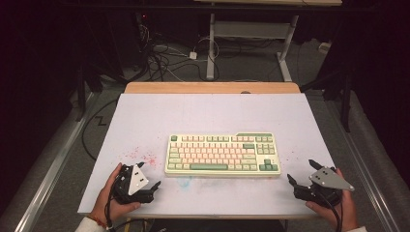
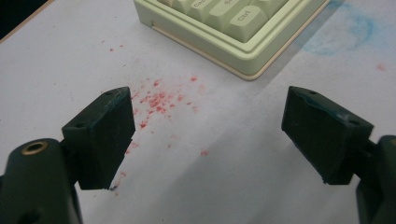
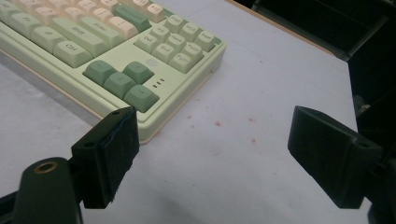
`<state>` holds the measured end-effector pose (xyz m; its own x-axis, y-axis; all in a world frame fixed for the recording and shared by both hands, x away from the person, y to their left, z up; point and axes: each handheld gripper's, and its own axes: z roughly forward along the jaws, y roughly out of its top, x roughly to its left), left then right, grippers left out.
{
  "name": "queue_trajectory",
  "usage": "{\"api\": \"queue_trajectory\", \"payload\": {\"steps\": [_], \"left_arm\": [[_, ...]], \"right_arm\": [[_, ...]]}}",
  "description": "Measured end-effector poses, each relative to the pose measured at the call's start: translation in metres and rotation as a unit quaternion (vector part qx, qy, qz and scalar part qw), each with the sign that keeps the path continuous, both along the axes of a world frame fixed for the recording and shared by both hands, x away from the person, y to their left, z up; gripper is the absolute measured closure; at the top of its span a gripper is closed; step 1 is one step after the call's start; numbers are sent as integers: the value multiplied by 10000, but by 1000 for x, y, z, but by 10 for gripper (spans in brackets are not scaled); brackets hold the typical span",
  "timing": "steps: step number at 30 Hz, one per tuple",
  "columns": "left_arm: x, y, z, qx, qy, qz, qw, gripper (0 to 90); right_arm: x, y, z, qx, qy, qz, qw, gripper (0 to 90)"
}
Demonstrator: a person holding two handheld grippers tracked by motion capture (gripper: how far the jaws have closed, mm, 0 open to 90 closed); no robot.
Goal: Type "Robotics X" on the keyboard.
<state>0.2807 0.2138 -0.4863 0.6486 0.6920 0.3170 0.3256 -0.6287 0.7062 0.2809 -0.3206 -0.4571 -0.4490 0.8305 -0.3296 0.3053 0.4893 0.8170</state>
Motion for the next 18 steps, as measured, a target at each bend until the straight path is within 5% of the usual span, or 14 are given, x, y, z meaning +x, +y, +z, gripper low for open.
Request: {"api": "queue_trajectory", "payload": {"steps": [18], "left_arm": [[1, -3, 0, 53, 51, -73, 9999, 165]], "right_arm": [[0, 3, -1, -33, 9, 88, 10000, 172]]}}
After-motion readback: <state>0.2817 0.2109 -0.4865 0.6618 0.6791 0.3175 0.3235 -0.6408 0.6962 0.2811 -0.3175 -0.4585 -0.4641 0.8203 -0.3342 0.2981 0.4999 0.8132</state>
